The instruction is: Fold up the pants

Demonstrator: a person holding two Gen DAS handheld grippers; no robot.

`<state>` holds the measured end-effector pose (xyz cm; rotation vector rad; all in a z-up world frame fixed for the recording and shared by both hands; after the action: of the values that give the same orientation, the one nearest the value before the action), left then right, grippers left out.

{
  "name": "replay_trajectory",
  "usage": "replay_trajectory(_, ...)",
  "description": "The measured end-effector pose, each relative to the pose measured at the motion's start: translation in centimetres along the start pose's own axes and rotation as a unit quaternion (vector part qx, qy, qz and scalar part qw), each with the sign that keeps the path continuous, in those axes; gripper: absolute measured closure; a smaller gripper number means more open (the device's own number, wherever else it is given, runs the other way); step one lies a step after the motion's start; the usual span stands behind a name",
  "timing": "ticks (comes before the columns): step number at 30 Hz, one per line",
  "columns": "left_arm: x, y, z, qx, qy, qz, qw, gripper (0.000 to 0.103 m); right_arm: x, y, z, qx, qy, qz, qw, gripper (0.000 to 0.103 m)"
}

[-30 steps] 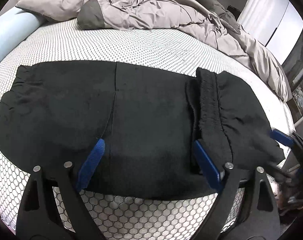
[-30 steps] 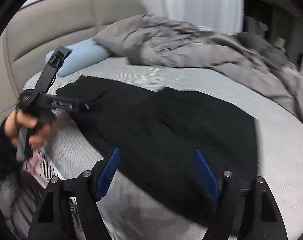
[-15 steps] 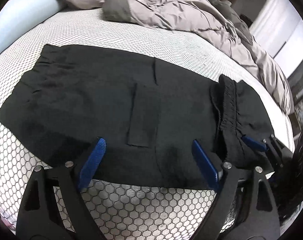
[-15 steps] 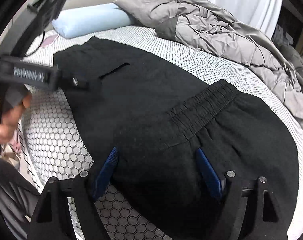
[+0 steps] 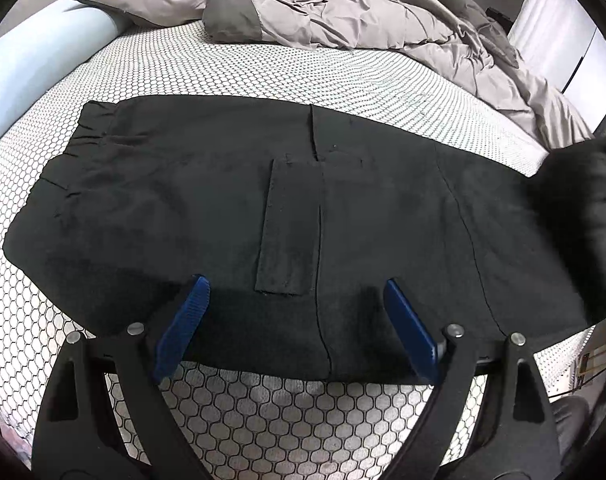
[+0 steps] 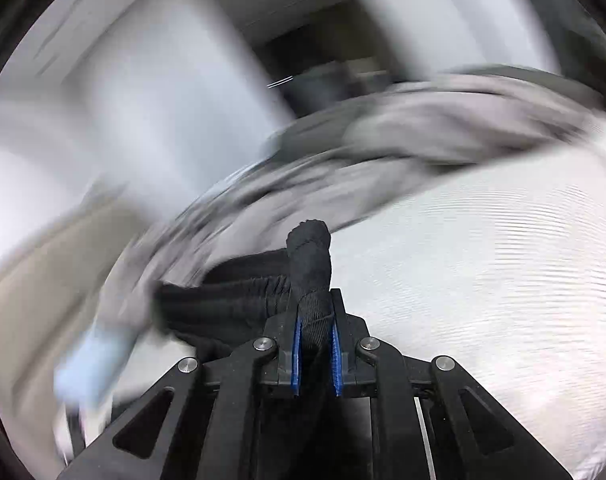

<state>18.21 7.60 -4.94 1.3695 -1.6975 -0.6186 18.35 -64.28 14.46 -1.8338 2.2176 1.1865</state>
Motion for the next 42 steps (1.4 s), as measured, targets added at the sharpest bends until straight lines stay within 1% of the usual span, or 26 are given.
replay_trajectory(2, 0.3, -0.2, -0.1, 0.001, -0.003, -0.010, 0.9999, 0.016, 9.1, 0.6, -2.1, 0.007, -0.074, 0.052, 0.996, 0.091)
replay_trajectory(4, 0.8, -0.6, -0.2, 0.002, -0.006, -0.015, 0.9999, 0.016, 16.7, 0.4, -2.3, -0.010, -0.133, 0.104, 0.986, 0.084)
replay_trajectory(7, 1.9, -0.6, -0.7, 0.010, -0.010, -0.024, 0.9996, 0.016, 22.5, -0.1, -1.1, -0.048, -0.180, 0.110, 0.976, 0.081)
replay_trajectory(8, 2.5, -0.5, -1.0, 0.016, -0.012, -0.023, 0.9995, 0.016, 23.6, -0.1, -0.5, -0.055, -0.188, 0.107, 0.975, 0.080)
replay_trajectory(10, 4.1, 0.0, -1.6, 0.034, -0.018, -0.011, 0.9992, 0.016, 24.3, -0.2, 0.3, -0.059, -0.187, 0.095, 0.976, 0.065)
replay_trajectory(12, 6.5, 0.6, -2.4, 0.058, -0.033, 0.009, 0.9978, 0.016, 24.6, 0.3, 1.0, -0.058, -0.199, 0.062, 0.976, 0.052)
replay_trajectory(14, 8.6, 0.7, -2.7, 0.068, -0.039, 0.035, 0.9963, 0.016, 24.6, 0.5, 1.5, -0.064, -0.212, 0.025, 0.975, 0.051)
replay_trajectory(16, 11.5, 0.0, -2.6, 0.061, -0.053, 0.070, 0.9943, 0.016, 24.3, 0.2, 1.9, -0.073, -0.228, -0.004, 0.971, 0.042)
replay_trajectory(18, 14.1, -1.5, -1.9, 0.040, -0.075, 0.087, 0.9925, 0.016, 23.9, -0.7, 2.3, -0.075, -0.233, -0.022, 0.969, 0.041)
replay_trajectory(20, 15.6, -2.6, -1.3, 0.026, -0.091, 0.085, 0.9919, 0.016, 23.7, -2.2, 2.1, -0.075, -0.226, -0.021, 0.971, 0.042)
replay_trajectory(21, 16.3, -3.3, -1.0, 0.019, -0.098, 0.081, 0.9917, 0.016, 23.8, -3.0, 2.0, -0.073, -0.222, -0.014, 0.972, 0.058)
replay_trajectory(22, 17.0, -3.8, -0.7, 0.010, -0.103, 0.080, 0.9914, 0.016, 24.1, -3.6, 1.9, -0.074, -0.216, 0.010, 0.973, 0.079)
replay_trajectory(23, 17.2, -4.2, -0.5, 0.006, -0.106, 0.079, 0.9912, 0.016, 24.2, -3.8, 1.7, -0.077, -0.212, 0.027, 0.974, 0.085)
replay_trajectory(25, 17.3, -4.4, -0.3, 0.007, -0.106, 0.073, 0.9916, 0.016, 23.3, -3.1, 0.9, -0.064, -0.206, 0.024, 0.976, 0.091)
replay_trajectory(27, 16.4, -3.9, -0.4, 0.013, -0.096, 0.076, 0.9924, 0.016, 20.8, -2.0, -0.8, -0.042, -0.159, 0.031, 0.986, 0.091)
replay_trajectory(29, 15.0, -3.1, -0.7, 0.022, -0.080, 0.079, 0.9935, 0.016, 16.7, -0.5, -2.3, -0.032, -0.094, 0.021, 0.995, 0.091)
replay_trajectory(31, 13.1, -2.4, -1.4, 0.029, -0.061, 0.083, 0.9942, 0.016, 10.7, 0.5, -2.9, -0.027, -0.030, -0.001, 0.999, 0.091)
replay_trajectory(33, 11.4, -1.7, -1.8, 0.035, -0.043, 0.085, 0.9948, 0.016, 5.0, 0.9, -2.6, -0.032, 0.020, -0.031, 0.999, 0.091)
replay_trajectory(35, 10.0, -1.0, -2.1, 0.041, -0.035, 0.085, 0.9949, 0.016, -2.8, 0.6, -0.6, -0.041, 0.093, -0.070, 0.992, 0.091)
replay_trajectory(36, 9.2, -0.6, -2.2, 0.045, -0.032, 0.082, 0.9951, 0.016, -7.3, 0.2, 1.3, -0.055, 0.138, -0.097, 0.984, 0.091)
replay_trajectory(37, 8.4, -0.2, -2.3, 0.050, -0.029, 0.079, 0.9952, 0.016, -10.3, 0.0, 2.8, -0.066, 0.167, -0.119, 0.976, 0.091)
replay_trajectory(38, 7.7, 0.0, -2.4, 0.052, -0.025, 0.075, 0.9955, 0.016, -14.2, -0.1, 5.7, -0.086, 0.209, -0.153, 0.962, 0.090)
replay_trajectory(39, 6.7, 0.3, -2.5, 0.055, -0.019, 0.071, 0.9958, 0.016, -17.9, -0.4, 9.0, -0.112, 0.257, -0.184, 0.942, 0.090)
replay_trajectory(40, 5.9, 0.5, -2.7, 0.058, -0.012, 0.070, 0.9958, 0.016, -20.2, -1.0, 11.8, -0.138, 0.293, -0.200, 0.925, 0.084)
replay_trajectory(41, 5.0, 0.8, -2.9, 0.061, -0.004, 0.066, 0.9960, 0.016, -22.3, -1.4, 15.9, -0.177, 0.335, -0.221, 0.899, 0.081)
replay_trajectory(42, 4.0, 1.0, -2.9, 0.062, 0.007, 0.061, 0.9962, 0.016, -23.4, -1.7, 19.6, -0.214, 0.366, -0.238, 0.874, 0.070)
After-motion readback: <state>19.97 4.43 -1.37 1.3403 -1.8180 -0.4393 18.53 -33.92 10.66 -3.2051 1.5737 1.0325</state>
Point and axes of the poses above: each gripper's, at about its wrist camera, not at the fingertips, and y roughly against the way its jaws point, x to its right, z to its underside, the point moved 9 cm from there along -y, roughly the way its jaws point, and after that the axes turned 7 degrees about z, right-handed, at the moved point
